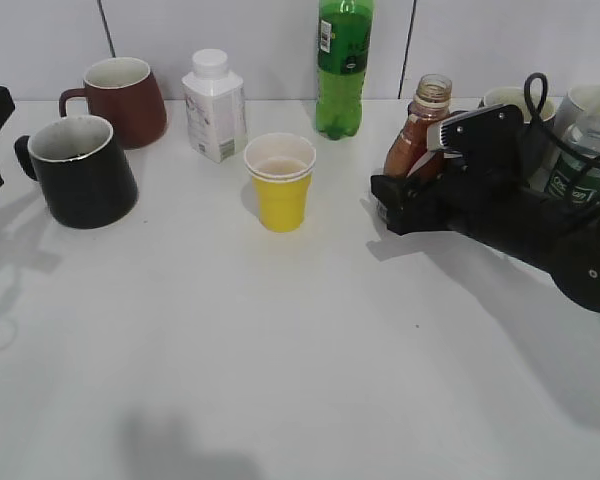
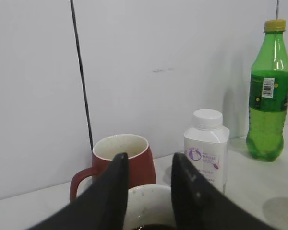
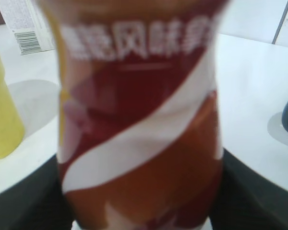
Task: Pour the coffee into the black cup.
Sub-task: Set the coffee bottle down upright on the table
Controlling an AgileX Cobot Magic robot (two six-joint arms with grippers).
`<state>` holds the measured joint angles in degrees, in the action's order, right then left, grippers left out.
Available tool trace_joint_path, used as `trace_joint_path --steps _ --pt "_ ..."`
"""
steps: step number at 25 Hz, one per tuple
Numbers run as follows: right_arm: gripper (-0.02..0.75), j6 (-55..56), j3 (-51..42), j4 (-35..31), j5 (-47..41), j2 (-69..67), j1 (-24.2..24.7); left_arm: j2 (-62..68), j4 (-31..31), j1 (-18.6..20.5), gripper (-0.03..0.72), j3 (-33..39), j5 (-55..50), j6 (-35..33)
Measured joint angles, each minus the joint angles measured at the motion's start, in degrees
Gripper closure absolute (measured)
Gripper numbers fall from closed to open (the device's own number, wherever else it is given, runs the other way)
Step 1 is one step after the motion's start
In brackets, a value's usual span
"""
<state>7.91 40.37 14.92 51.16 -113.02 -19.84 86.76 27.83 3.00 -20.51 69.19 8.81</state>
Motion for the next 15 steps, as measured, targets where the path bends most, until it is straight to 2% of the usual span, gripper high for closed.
trace_joint_path --steps 7,12,15 --pt "0.2 -0.3 0.0 -0.4 0.3 -0.1 0.0 0.0 0.7 0.0 0.445 0.0 0.0 0.2" --pt "0.091 -0.3 0.0 0.1 -2.0 0.5 0.0 0.0 2.2 0.0 0.445 0.0 0.0 0.4" --pt "0.073 -0.3 -0.6 0.1 -5.0 2.7 0.0 -0.3 2.2 -0.1 0.445 0.0 0.0 1.5"
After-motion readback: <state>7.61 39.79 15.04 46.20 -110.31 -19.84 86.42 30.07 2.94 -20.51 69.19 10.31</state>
